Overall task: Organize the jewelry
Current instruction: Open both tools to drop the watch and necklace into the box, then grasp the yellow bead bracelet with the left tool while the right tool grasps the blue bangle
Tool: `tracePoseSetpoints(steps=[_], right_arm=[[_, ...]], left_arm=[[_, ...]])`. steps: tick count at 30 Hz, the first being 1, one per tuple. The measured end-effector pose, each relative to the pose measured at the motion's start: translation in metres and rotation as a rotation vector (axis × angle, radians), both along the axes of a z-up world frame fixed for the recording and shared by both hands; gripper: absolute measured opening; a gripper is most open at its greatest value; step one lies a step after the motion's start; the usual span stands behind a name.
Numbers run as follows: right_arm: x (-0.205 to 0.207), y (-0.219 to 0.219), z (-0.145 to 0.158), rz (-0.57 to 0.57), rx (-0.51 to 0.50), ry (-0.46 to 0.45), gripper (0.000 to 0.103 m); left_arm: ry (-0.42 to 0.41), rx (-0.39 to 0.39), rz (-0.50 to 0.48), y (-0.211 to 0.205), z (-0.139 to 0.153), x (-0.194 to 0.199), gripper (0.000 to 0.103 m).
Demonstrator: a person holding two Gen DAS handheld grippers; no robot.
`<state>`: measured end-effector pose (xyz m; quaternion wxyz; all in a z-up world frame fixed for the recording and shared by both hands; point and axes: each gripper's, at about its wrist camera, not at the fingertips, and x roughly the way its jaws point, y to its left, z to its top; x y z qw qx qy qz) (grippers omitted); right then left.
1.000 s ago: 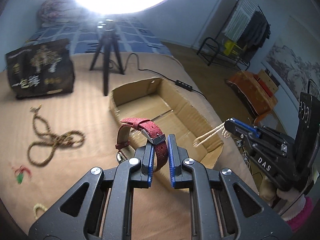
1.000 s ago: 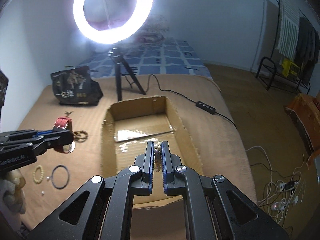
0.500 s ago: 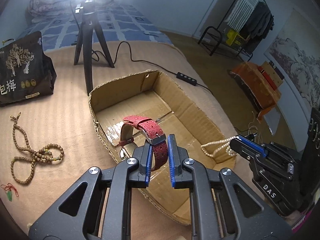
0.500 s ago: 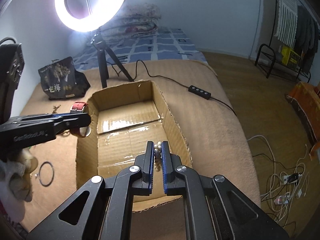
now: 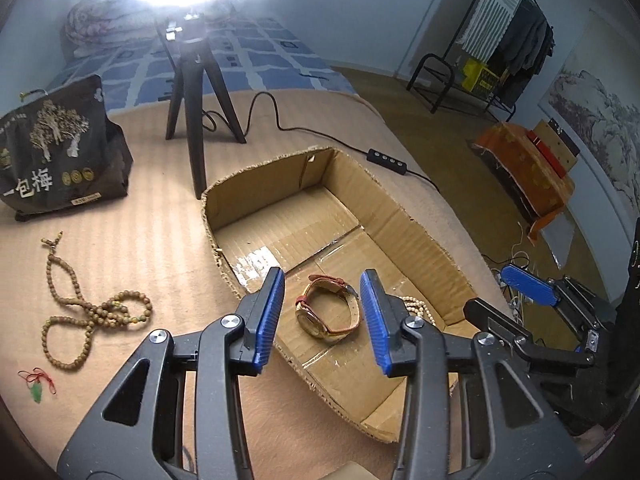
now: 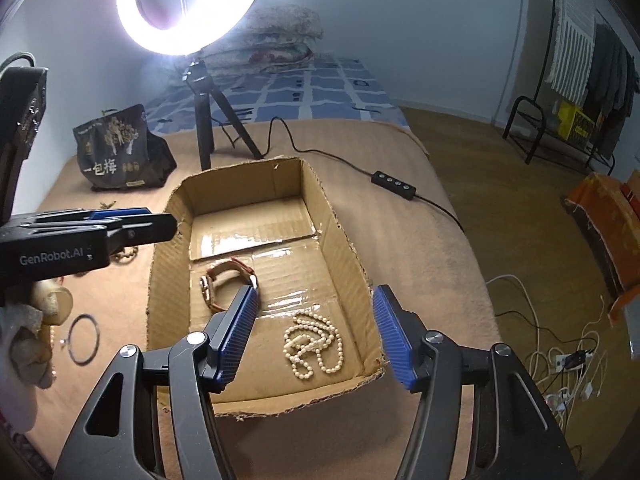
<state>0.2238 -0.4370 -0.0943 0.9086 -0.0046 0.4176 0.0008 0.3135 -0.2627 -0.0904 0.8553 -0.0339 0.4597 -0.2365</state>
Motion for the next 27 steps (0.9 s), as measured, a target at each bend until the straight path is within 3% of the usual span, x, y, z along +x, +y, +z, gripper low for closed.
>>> tracePoseSetpoints(steps=[14,23,27], right_arm=[[-0.041,0.023,0.042,-0.004,-0.016,-0.075,0.06],[-0.074,0.058,0.069,0.054,-0.049,-0.134,0.07],[-0.089,0.066,0.069,0.055,0.012,-0.159,0.071]], left_arm=[[-0.104,0.002,0.08,0.055,0.056,-0.048,0.04],[-0.173,0.047,0.137,0.121,0.089,-0.087,0.04],[-0.184,0.076,0.165,0.156,0.098,-0.104,0.04]])
